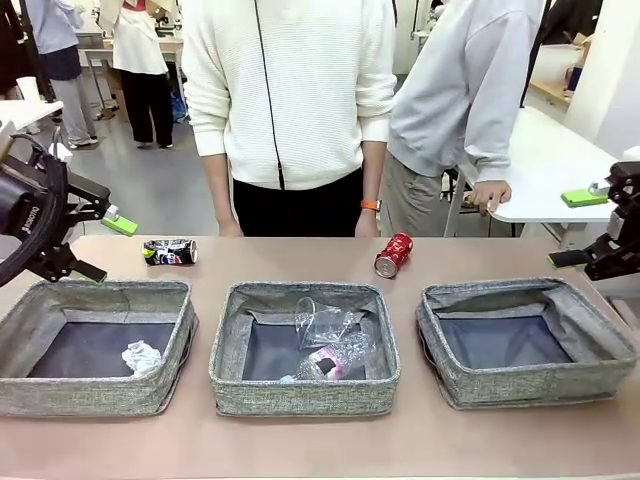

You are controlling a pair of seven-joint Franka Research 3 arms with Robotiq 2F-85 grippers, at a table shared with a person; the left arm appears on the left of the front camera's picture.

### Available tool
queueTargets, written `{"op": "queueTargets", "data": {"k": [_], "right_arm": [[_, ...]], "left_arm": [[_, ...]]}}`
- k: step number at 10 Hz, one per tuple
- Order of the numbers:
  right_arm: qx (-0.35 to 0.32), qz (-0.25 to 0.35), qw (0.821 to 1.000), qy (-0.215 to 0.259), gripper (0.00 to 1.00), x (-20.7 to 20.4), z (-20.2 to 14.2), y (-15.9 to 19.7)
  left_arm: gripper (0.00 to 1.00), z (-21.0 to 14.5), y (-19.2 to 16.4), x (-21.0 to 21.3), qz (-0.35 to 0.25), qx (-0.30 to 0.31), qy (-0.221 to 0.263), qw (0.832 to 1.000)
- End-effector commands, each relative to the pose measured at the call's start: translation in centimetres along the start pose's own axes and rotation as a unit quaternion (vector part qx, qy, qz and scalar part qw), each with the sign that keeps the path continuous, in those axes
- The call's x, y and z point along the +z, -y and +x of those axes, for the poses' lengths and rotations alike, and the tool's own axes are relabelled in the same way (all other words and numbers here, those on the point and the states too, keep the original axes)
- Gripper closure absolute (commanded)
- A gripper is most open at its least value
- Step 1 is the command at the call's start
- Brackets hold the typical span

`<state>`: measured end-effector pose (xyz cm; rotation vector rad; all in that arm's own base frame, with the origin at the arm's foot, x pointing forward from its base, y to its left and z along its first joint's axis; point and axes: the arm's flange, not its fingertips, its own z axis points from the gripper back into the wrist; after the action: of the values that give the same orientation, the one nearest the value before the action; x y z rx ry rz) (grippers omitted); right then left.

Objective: Sort the waste into the appropriate baskets.
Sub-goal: Place the picked waste into the Fabric basket indicated by the person, then pick up the waste item pointed out by the person.

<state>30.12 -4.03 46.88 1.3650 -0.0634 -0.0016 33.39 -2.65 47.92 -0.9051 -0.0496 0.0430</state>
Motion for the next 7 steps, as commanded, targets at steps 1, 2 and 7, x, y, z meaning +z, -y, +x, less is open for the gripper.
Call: {"op": "queueTargets", "data": {"k": [1,2,7], "right_arm": [[-0.008,0.008,1.0,0.004,0.0,-0.11,0.04,-0.52],[-0.008,0.008,1.0,0.004,0.0,-0.11,0.04,-0.52],[-0.008,0.008,1.0,0.004,0.0,-0.11,0.04,-0.52]], "left_arm": [[0.0,-0.16,-0.05,0.54,0.005,-0.014,-0.003,1.0],[0.0,-0.16,-0.05,0.54,0.005,-0.014,-0.003,1.0],[0.0,-0.16,-0.05,0.54,0.005,-0.014,-0.003,1.0]]}}
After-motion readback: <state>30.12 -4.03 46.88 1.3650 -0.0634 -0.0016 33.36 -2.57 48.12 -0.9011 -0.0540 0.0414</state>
